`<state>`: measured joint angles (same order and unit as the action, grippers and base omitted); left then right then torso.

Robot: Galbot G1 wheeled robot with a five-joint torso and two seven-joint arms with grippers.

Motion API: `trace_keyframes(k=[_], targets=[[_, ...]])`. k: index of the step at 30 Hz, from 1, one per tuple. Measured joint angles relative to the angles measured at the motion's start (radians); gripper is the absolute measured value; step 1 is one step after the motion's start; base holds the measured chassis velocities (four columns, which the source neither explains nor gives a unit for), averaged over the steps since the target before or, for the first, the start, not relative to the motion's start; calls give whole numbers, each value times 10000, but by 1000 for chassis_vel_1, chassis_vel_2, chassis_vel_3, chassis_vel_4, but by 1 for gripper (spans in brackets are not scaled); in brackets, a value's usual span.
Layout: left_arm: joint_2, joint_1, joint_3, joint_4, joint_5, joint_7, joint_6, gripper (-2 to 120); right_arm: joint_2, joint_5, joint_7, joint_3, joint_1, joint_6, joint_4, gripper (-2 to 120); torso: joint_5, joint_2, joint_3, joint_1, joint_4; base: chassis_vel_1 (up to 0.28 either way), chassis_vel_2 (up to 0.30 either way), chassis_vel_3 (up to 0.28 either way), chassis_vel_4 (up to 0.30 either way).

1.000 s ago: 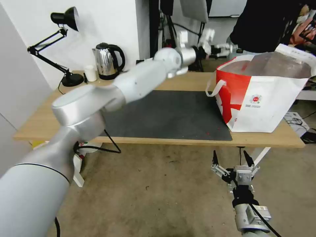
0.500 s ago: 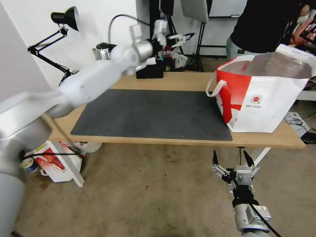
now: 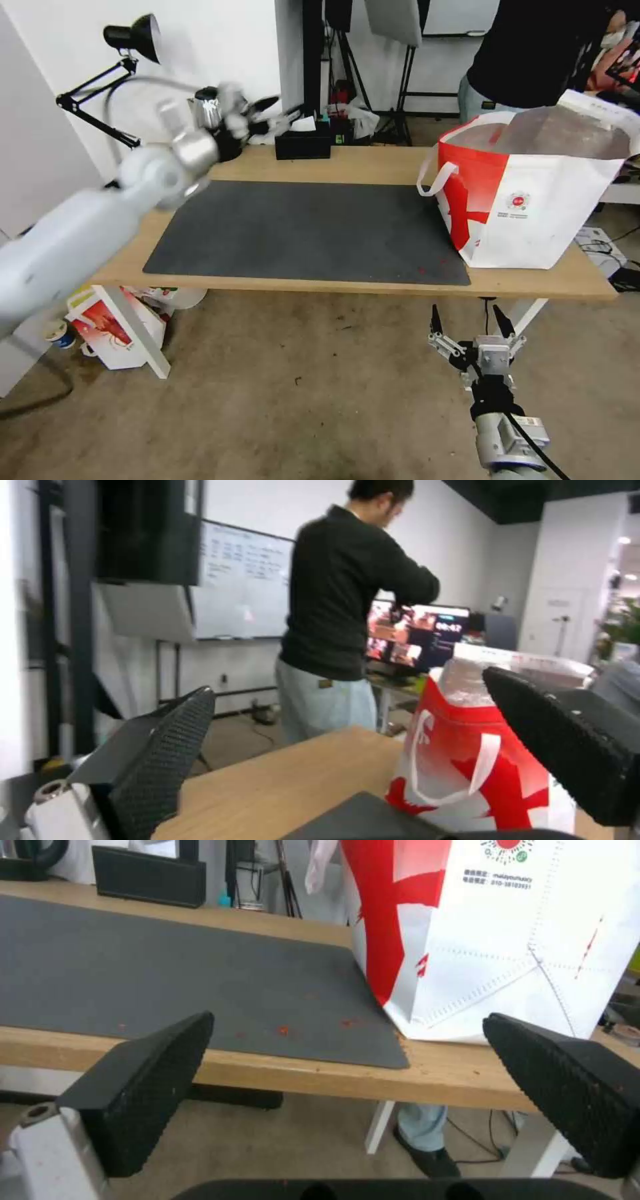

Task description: Pick up the trash from the table and place it into the takeout bag.

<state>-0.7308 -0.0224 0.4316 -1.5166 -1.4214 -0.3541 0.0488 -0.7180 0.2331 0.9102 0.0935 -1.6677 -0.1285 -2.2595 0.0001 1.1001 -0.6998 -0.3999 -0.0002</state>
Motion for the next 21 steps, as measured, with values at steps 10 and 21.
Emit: trace_keyframes(k=[10,21], targets=[[1181,-6788,-5941,-3062,1164,127,-395,100,1,0,-1,0,-2,0,0,100,2,0,-1,1,-3,0,0,0,0],[-102,-10462,-8652,-5069,2437,540,-645,100,1,0,-1,0,-1,0,0,100,0,0,-1,0,1,0,0,0,0]])
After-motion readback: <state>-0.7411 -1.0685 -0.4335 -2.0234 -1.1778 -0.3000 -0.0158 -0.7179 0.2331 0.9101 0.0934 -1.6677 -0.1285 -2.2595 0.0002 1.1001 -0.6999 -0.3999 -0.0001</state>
